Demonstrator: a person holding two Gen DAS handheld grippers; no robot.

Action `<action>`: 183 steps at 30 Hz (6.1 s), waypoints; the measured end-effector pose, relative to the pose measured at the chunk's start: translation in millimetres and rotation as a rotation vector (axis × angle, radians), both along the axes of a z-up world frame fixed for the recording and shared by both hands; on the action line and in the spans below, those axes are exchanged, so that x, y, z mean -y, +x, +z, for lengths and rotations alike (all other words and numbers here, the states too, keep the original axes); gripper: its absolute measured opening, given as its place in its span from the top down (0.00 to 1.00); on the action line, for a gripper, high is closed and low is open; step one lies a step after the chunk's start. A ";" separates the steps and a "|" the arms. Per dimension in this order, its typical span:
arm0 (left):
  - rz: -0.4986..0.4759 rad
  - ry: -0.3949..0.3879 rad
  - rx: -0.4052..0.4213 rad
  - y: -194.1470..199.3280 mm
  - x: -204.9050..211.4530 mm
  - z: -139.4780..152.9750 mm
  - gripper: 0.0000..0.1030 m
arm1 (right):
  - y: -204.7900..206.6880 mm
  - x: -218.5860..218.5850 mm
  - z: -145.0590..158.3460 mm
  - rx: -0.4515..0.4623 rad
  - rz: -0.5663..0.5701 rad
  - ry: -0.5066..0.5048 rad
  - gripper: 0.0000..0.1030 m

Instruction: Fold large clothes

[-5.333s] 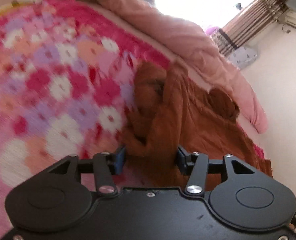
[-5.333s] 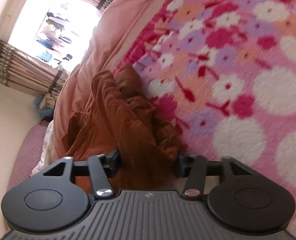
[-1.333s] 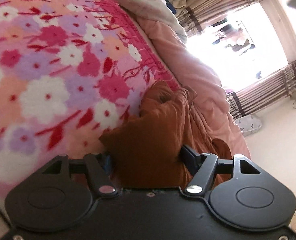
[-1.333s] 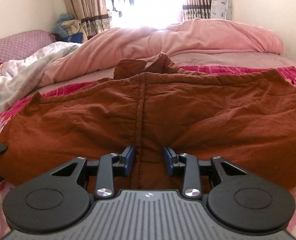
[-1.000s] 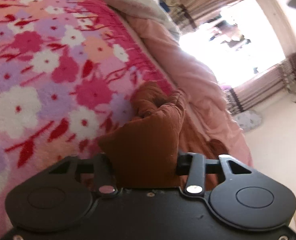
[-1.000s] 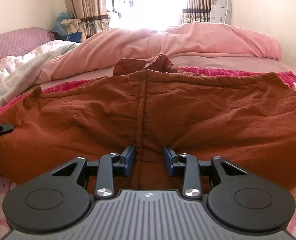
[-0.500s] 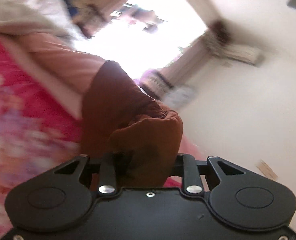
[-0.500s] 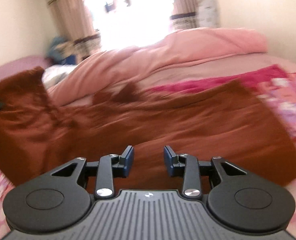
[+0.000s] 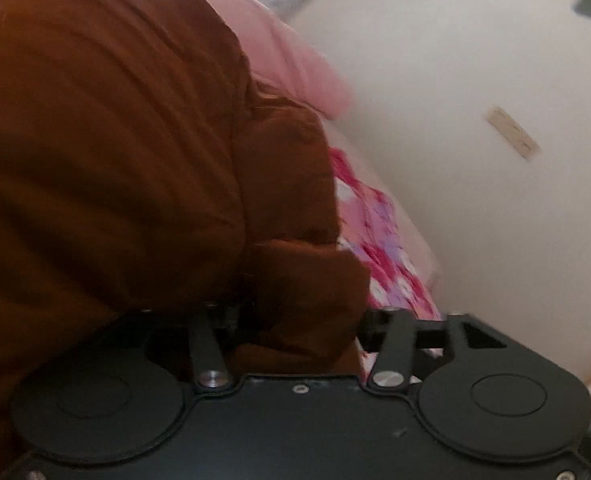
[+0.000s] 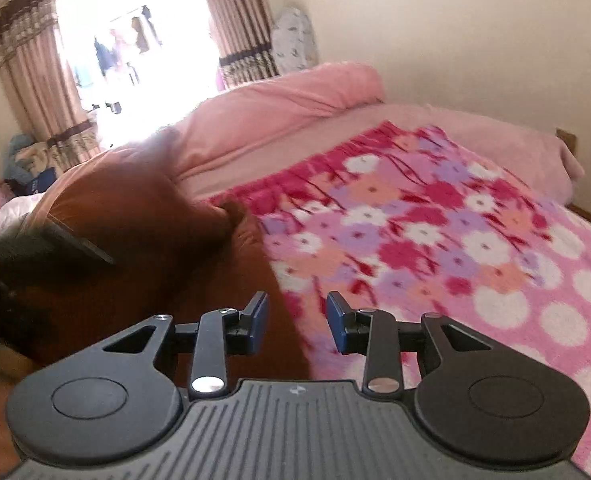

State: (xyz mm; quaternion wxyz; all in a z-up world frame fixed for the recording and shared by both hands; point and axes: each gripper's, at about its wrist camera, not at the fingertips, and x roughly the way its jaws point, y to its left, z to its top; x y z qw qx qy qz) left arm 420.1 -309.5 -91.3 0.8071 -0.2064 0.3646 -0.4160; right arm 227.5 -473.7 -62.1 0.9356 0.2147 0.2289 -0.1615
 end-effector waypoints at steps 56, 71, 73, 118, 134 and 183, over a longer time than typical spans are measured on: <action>0.196 0.381 0.175 -76.7 -211.8 46.9 0.31 | -14.2 21.7 0.5 0.168 0.072 0.247 0.34; 0.199 0.326 0.178 -48.9 -137.2 58.3 0.33 | 20.5 -52.1 38.5 0.046 0.142 -0.125 0.76; 0.205 0.357 0.196 -46.1 -131.8 49.0 0.29 | 27.5 -50.5 29.2 0.019 0.146 -0.122 0.78; 0.325 0.311 0.026 128.3 -116.2 41.7 0.26 | 166.4 61.8 -15.8 -0.044 0.234 0.294 0.84; 0.214 0.273 0.186 -92.3 -209.8 28.0 0.28 | -21.0 48.9 -10.2 0.109 0.183 0.496 0.24; 0.222 0.321 0.263 -85.6 -148.5 73.1 0.61 | 10.8 -27.6 35.5 0.125 0.257 0.030 0.65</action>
